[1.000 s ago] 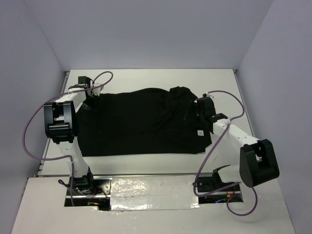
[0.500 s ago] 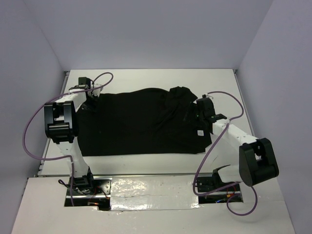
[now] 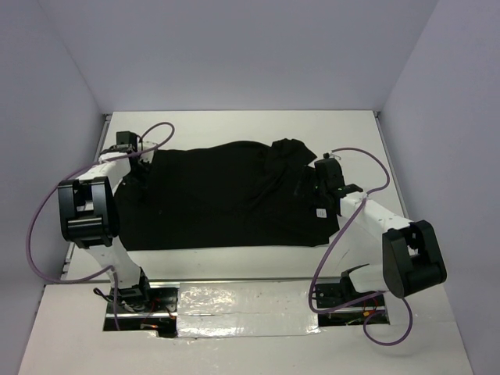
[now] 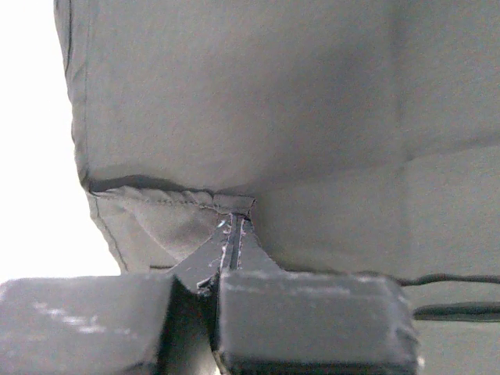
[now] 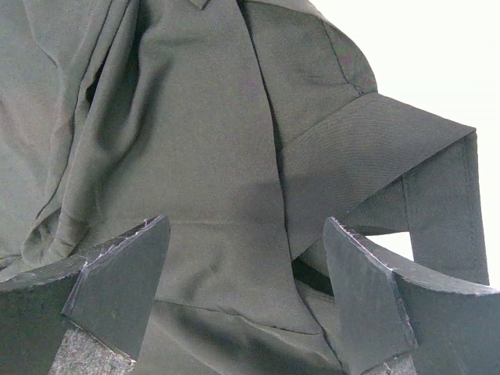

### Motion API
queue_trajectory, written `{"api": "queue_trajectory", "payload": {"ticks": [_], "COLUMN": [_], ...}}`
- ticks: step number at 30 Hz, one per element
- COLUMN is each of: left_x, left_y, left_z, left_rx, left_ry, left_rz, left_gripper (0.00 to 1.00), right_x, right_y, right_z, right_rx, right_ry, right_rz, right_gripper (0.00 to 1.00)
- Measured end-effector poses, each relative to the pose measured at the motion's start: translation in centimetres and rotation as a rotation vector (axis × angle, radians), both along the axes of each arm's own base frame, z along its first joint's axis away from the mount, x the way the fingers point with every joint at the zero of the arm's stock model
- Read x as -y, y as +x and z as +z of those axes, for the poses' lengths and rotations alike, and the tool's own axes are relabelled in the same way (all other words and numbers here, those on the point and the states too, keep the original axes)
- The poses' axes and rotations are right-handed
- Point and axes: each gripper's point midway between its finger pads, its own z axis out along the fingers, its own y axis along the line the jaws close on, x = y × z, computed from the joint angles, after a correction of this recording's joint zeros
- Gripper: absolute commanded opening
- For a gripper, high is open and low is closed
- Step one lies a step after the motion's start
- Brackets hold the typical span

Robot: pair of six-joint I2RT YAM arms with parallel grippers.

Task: Fold and stack the long sleeve shirts
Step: Fold the shirt

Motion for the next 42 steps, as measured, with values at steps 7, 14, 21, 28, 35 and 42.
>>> {"api": "queue_trajectory", "payload": {"ticks": [7, 14, 21, 28, 35, 42], "left_x": [-2.1, -4.5, -7.1, -7.6, -7.2, -7.2], "left_y": [-2.9, -6.0, -6.7, -5.8, -2.2, 6.2], "left_z": [-1.1, -1.2, -0.7, 0.3, 3.2, 2.5], "left_rx": [-0.046, -0.07, -0.033, 0.003, 0.1, 0.165], "left_ry": [0.018, 0.054, 0.095, 0.104, 0.05, -0.054], "left_rz": [0.067, 0.125, 0.203, 0.188, 0.128, 0.051], "left_gripper": [0.01, 0.14, 0.26, 0.55, 0.69, 0.74], "right_x": [0.1, -0.1, -0.2, 0.3, 0.7, 0.8], "right_y": [-0.4, -0.7, -0.7, -0.4, 3.7, 8.1], "right_z": [-0.6, -0.8, -0.8, 0.5, 5.9, 5.9], "right_rx": [-0.01, -0.014, -0.013, 0.021, 0.131, 0.113], "right_ry": [-0.003, 0.004, 0.002, -0.016, -0.019, -0.015], "right_rz": [0.004, 0.013, 0.028, 0.051, 0.086, 0.118], "right_gripper": [0.87, 0.88, 0.9, 0.92, 0.88, 0.87]}}
